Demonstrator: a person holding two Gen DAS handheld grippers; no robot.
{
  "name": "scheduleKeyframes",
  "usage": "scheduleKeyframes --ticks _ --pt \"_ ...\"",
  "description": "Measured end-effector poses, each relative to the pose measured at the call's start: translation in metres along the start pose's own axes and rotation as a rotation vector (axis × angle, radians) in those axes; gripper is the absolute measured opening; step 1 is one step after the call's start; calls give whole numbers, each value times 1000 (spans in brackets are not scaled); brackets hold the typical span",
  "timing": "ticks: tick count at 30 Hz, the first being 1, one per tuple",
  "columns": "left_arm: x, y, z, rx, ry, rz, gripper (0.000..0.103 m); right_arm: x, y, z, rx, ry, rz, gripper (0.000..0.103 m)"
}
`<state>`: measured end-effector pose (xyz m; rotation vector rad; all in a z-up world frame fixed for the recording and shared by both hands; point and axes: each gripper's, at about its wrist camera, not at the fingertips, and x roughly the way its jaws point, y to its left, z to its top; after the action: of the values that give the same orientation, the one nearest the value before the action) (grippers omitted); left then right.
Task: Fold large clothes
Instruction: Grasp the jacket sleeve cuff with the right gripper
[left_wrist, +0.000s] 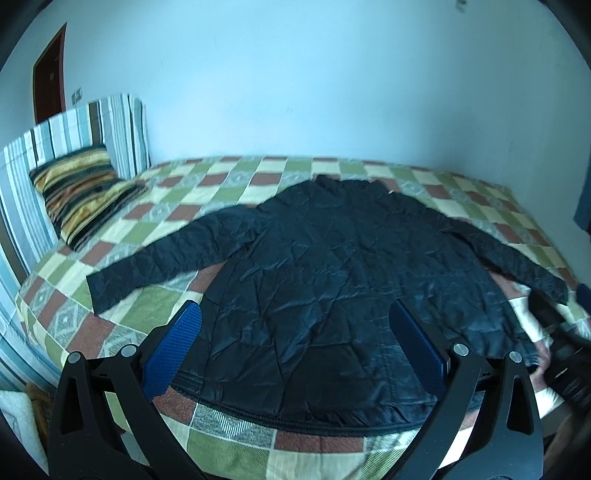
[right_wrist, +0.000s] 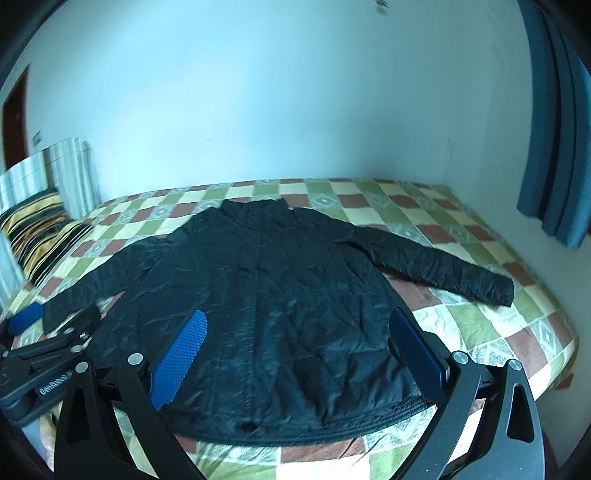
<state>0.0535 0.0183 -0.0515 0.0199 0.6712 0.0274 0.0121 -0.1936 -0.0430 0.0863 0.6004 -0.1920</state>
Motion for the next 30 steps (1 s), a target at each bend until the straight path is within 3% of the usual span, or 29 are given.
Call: scheduleKeyframes --ticks 5,15,16,19,22,30 --pt "54 27 3 -45 82 94 101 49 -64 9 128 38 -85 98" --pt "146 99 5 -136 208 333 101 156 -296 -5 589 130 -363 98" --pt "152 103 5 -142 219 349 101 163 -316 -9 633 143 -372 95" --pt "167 112 3 -163 243 394 101 185 -360 -20 769 198 -391 61" --pt "180 116 0 -167 265 421 101 197 -383 -30 872 203 -371 60" --pt "200 123 -8 -173 319 480 101 223 -410 -39 959 192 -363 66"
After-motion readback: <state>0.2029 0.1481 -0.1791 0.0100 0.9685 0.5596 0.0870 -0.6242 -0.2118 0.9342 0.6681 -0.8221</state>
